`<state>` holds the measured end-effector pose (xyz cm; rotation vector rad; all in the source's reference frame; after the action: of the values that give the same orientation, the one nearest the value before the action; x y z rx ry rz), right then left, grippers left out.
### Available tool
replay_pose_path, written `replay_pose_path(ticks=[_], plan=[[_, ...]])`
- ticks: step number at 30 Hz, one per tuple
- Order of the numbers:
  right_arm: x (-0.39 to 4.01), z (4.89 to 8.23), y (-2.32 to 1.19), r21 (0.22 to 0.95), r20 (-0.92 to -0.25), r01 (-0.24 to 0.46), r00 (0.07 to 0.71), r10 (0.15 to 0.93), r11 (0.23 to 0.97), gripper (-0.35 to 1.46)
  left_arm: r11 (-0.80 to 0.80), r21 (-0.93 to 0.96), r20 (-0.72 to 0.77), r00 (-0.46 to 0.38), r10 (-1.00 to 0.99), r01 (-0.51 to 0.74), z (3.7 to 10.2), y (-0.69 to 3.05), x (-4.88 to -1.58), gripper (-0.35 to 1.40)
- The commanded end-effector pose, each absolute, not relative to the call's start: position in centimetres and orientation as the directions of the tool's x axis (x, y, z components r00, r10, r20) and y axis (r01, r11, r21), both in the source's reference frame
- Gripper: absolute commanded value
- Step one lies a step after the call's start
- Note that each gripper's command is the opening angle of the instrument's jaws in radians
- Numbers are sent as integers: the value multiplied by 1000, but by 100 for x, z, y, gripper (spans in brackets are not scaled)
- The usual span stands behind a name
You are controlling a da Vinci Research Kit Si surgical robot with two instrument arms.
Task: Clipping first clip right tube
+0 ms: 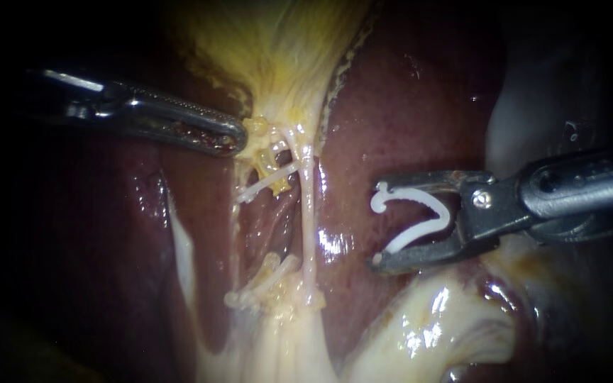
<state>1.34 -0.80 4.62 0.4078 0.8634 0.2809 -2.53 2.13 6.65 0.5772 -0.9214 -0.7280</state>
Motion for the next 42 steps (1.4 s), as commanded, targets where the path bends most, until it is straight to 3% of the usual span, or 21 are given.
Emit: replay_pose_path(ticks=[1, 10, 23, 36, 42], plan=[[133, 462, -80, 456, -676, -73, 621, 398, 887, 49, 627, 716, 499, 403, -767, 308, 664, 213, -253, -35], [133, 462, -80, 452, -677, -68, 623, 392, 889, 50, 622, 723, 493, 407, -769, 301, 650, 220, -242, -35], [132, 462, -80, 452, -677, -68, 623, 392, 889, 50, 614, 714, 524, 326, -787, 336, 592, 254, -201, -35], [143, 468, -78, 477, -679, -36, 619, 394, 878, 50, 616, 706, 526, 322, -787, 350, 589, 249, -201, -35], [153, 480, -81, 558, -656, -58, 580, 483, 828, 49, 615, 706, 526, 322, -787, 350, 589, 248, -202, -35]])
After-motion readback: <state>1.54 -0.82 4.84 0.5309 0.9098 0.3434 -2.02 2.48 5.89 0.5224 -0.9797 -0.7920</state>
